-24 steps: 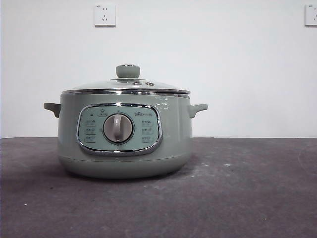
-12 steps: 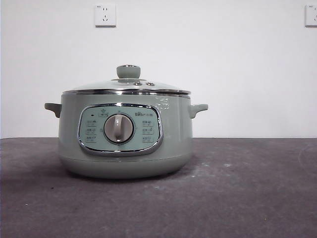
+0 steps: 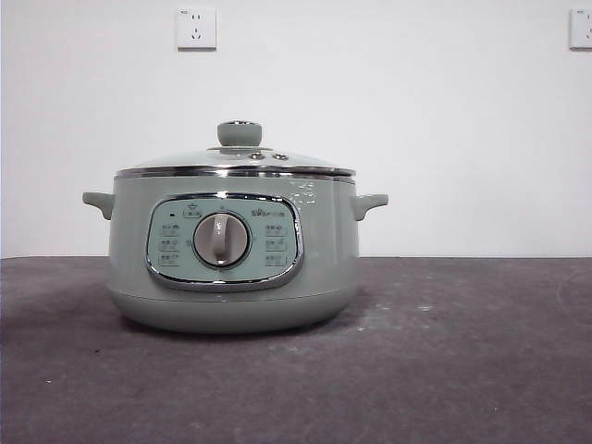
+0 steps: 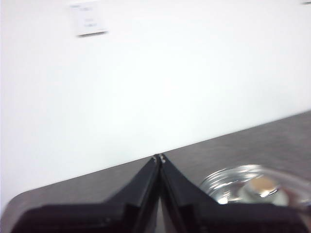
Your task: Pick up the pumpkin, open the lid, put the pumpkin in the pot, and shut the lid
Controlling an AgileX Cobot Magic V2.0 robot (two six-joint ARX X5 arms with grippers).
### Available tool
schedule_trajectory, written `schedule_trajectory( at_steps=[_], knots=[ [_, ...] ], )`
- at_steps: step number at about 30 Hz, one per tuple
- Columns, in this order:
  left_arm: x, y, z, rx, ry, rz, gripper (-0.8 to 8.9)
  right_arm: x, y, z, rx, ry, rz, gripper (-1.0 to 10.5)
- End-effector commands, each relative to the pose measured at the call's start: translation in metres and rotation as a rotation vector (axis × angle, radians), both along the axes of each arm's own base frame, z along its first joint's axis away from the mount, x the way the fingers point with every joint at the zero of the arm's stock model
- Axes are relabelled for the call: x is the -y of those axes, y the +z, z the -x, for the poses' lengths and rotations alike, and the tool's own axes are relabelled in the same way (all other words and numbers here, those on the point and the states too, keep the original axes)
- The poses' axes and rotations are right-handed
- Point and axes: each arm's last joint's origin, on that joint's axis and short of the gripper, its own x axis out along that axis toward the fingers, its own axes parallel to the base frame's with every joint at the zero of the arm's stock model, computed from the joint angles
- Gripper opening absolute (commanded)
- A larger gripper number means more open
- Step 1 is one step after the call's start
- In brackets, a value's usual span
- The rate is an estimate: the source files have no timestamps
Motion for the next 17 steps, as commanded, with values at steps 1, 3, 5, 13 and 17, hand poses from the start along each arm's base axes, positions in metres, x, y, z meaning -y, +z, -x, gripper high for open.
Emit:
schedule_trajectory(
  at_steps=[1,3,5,13,17],
  knots=[
    [-0.004,-0.044,0.003,-0.026,0.068,0.000,-0.04,0.003,0.000,0.004,-0.009,-0.006,0.000,0.0],
    [-0.006,-0.070,0.008,-0.043,0.101,-0.001,-0.04,0.005,0.000,0.006,-0.003,-0.005,-0.005,0.0],
    [-0.007,-0.095,0.012,-0.059,0.119,-0.001,-0.04,0.007,0.001,0.009,0.003,-0.006,-0.010,0.0],
    [-0.008,-0.171,0.023,-0.107,0.139,-0.004,-0.04,0.015,0.003,0.018,0.028,-0.005,-0.031,0.0],
    [-0.008,-0.193,0.025,-0.112,0.139,-0.004,-0.04,0.018,0.004,0.022,0.039,-0.006,-0.040,0.0]
  ],
)
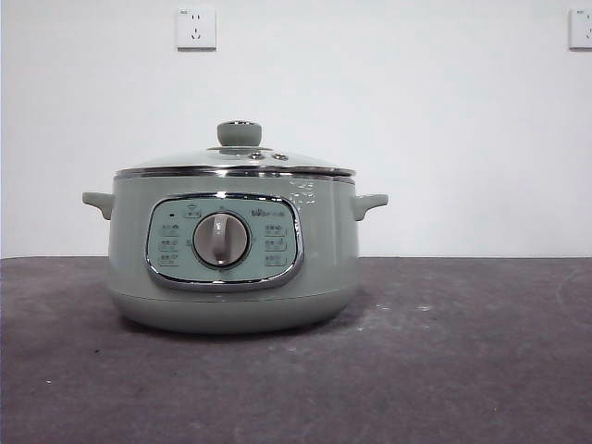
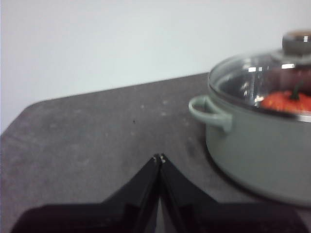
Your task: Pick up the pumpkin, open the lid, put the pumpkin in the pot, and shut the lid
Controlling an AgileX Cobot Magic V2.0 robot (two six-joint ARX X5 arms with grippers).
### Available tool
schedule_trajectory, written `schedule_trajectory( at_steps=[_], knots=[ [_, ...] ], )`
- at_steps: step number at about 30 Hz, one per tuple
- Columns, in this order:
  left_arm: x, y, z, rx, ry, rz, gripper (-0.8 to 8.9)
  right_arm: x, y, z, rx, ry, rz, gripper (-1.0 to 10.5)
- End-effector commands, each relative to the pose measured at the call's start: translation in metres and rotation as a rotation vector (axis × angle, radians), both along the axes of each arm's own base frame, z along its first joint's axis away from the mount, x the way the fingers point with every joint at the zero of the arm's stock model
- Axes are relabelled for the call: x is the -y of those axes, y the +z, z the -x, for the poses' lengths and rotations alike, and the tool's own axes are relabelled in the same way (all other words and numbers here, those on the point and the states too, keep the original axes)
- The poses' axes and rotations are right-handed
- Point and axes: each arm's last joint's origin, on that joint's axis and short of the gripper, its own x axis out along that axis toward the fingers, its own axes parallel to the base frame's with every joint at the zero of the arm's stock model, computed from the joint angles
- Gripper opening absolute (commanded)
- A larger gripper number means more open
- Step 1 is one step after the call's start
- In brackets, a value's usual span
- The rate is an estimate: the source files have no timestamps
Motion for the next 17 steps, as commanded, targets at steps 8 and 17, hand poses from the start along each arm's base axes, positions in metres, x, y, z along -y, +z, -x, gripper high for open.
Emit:
schedule_trajectory(
  at_steps=[8,17],
  knots=[
    [0.000,-0.031,0.002,-0.066,0.005,-0.001,-0.04,0.007,0.000,0.009,0.003,-0.005,-0.011,0.0],
    [0.000,-0.037,0.003,-0.129,0.004,0.026,-0.04,0.008,0.000,0.010,0.006,-0.005,-0.013,0.0]
  ],
)
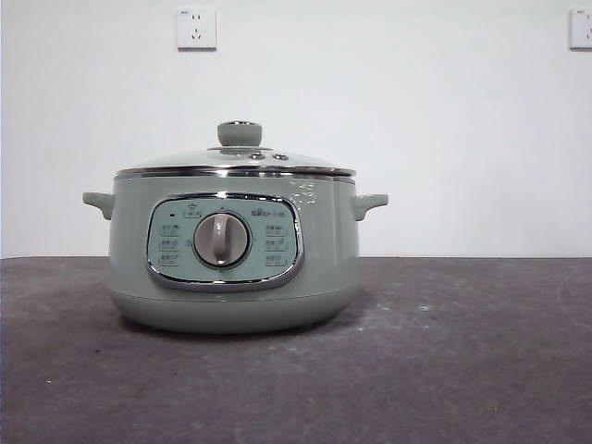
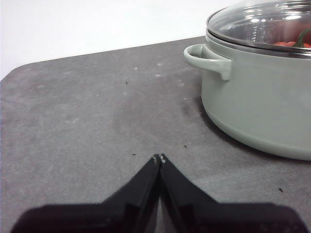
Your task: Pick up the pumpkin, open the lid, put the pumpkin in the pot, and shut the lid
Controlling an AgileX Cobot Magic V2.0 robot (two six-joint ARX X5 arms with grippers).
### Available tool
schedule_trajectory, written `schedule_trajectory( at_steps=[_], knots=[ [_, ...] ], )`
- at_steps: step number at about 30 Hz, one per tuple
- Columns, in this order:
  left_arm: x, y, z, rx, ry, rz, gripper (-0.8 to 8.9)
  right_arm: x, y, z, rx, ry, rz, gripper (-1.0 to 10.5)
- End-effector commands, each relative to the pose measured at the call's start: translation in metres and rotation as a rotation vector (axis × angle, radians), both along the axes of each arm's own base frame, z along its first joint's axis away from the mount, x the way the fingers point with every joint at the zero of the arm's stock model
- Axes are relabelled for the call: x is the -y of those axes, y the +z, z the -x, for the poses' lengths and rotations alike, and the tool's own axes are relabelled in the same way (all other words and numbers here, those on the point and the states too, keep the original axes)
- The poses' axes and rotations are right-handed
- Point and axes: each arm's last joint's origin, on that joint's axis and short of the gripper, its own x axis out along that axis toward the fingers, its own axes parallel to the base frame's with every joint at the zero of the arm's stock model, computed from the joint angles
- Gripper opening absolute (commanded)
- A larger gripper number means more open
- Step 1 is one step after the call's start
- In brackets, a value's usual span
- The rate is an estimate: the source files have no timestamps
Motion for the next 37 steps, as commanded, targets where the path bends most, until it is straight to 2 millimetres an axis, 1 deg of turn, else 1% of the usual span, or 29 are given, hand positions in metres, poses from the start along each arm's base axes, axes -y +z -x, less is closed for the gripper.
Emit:
schedule_trajectory(
  at_steps=[1,22,25,27,30,32,35,37],
  knots=[
    [0.000,-0.005,0.000,-0.019,0.005,0.017,-0.04,0.001,-0.001,0.001,-0.016,-0.005,0.005,0.0],
    [0.000,-0.005,0.000,-0.019,0.007,0.016,-0.04,0.001,-0.001,0.001,-0.016,-0.005,0.005,0.0],
    [0.000,-0.005,0.000,-0.019,0.007,0.016,-0.04,0.004,-0.001,0.001,0.024,-0.016,0.030,0.0],
    [0.000,-0.005,0.000,-0.019,0.007,0.016,-0.04,0.012,0.002,0.006,0.091,-0.066,0.020,0.0],
    [0.000,-0.005,0.000,-0.019,0.007,0.016,-0.04,0.022,0.009,0.013,0.203,-0.162,-0.033,0.0],
    [0.000,-0.005,0.000,-0.019,0.007,0.016,-0.04,0.027,0.010,0.020,0.252,-0.210,-0.075,0.0],
    [0.000,-0.005,0.000,-0.019,0.007,0.016,-0.04,0.033,0.003,0.028,0.327,-0.312,-0.091,0.0],
    [0.000,-0.005,0.000,-0.019,0.007,0.016,-0.04,0.034,-0.007,0.029,0.405,-0.357,-0.078,0.0]
  ],
)
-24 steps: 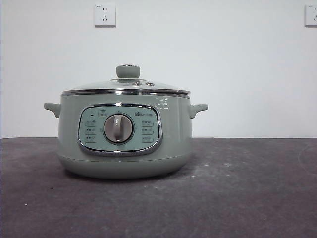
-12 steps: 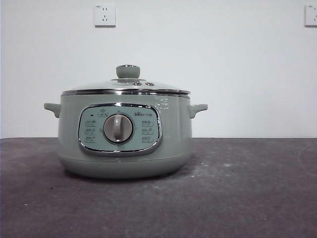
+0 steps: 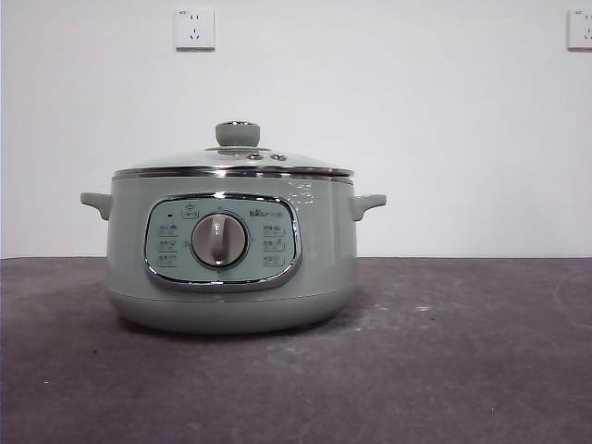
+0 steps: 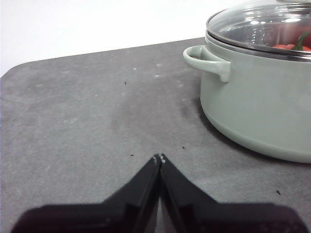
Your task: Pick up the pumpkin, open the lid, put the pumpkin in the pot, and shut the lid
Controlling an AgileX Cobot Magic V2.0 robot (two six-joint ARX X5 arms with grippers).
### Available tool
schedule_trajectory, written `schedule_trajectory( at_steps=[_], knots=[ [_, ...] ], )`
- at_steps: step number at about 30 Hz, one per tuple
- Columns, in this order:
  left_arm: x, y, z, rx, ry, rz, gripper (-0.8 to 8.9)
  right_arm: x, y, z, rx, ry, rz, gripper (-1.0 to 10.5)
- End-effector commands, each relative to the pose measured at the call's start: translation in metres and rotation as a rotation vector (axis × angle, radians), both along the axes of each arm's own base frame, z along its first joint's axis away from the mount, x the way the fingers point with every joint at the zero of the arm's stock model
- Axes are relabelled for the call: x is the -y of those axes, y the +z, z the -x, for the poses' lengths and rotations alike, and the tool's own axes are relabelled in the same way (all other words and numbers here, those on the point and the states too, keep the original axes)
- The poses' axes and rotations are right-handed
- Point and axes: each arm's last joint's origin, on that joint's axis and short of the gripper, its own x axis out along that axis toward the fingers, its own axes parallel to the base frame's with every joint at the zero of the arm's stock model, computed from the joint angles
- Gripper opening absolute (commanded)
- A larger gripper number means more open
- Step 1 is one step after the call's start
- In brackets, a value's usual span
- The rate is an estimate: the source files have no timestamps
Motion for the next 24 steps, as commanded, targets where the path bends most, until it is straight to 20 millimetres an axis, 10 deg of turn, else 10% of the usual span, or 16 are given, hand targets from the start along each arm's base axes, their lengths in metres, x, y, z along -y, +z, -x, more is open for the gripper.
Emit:
schedule_trajectory(
  at_steps=[1,24],
  knots=[
    [0.000,-0.005,0.000,-0.018,0.005,0.006,-0.04,0.000,-0.018,-0.006,0.082,-0.057,0.039,0.0],
    [0.000,-0.005,0.000,-0.018,0.005,0.006,-0.04,-0.002,-0.276,-0.078,0.241,-0.281,-0.138,0.0]
  ],
)
